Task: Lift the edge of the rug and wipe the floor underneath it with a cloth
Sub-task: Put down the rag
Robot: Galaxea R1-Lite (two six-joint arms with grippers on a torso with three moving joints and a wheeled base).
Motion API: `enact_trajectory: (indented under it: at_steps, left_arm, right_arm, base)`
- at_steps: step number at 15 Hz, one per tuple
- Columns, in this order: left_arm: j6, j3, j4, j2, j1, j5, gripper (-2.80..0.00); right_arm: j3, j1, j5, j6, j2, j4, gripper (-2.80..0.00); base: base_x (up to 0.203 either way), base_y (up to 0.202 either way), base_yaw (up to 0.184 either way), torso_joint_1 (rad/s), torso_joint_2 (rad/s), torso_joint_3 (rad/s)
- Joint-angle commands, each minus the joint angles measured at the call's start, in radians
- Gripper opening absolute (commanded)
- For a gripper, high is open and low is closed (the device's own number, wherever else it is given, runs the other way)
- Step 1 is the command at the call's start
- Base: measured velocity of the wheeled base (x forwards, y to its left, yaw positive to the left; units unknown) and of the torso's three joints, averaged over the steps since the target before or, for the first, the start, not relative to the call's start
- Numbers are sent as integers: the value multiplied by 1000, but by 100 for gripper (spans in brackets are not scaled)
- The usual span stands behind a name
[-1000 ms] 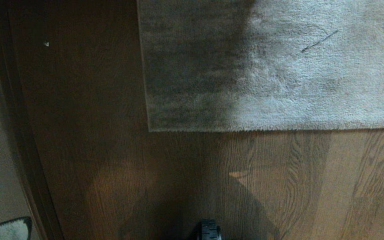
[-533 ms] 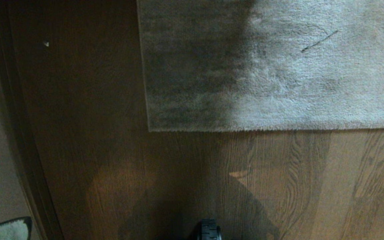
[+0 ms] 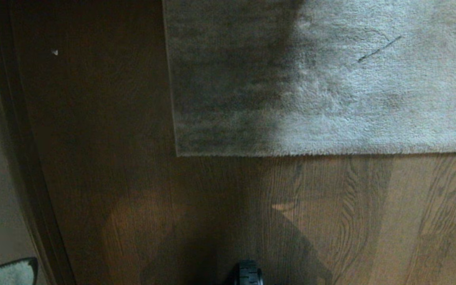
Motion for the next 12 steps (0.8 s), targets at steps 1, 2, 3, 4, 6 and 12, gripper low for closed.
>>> enact_trajectory:
  at_steps: [1,2,3,4,6,12]
  left_arm:
    - [-1,0,0,0,0,0,-280]
    - [-1,0,0,0,0,0,-280]
    - [-1,0,0,0,0,0,-280]
    - [-1,0,0,0,0,0,-280]
    - [-1,0,0,0,0,0,-280]
    - [-12,0,0,0,0,0,-280]
  right_arm:
    - [0,0,1,-1,2,0,-280]
    - [0,0,1,0,2,-1,-280]
    - [0,0,1,1,2,0,-280]
    - [0,0,1,0,2,0,-280]
    - [0,0,1,1,2,-1,-280]
    - [0,0,1,0,2,0,-280]
  base:
    - [0,0,0,0,0,0]
    - [0,0,0,0,0,0]
    - [0,0,0,0,0,0]
    - [0,0,0,0,0,0]
    - [0,0,0,0,0,0]
    - [0,0,0,0,0,0]
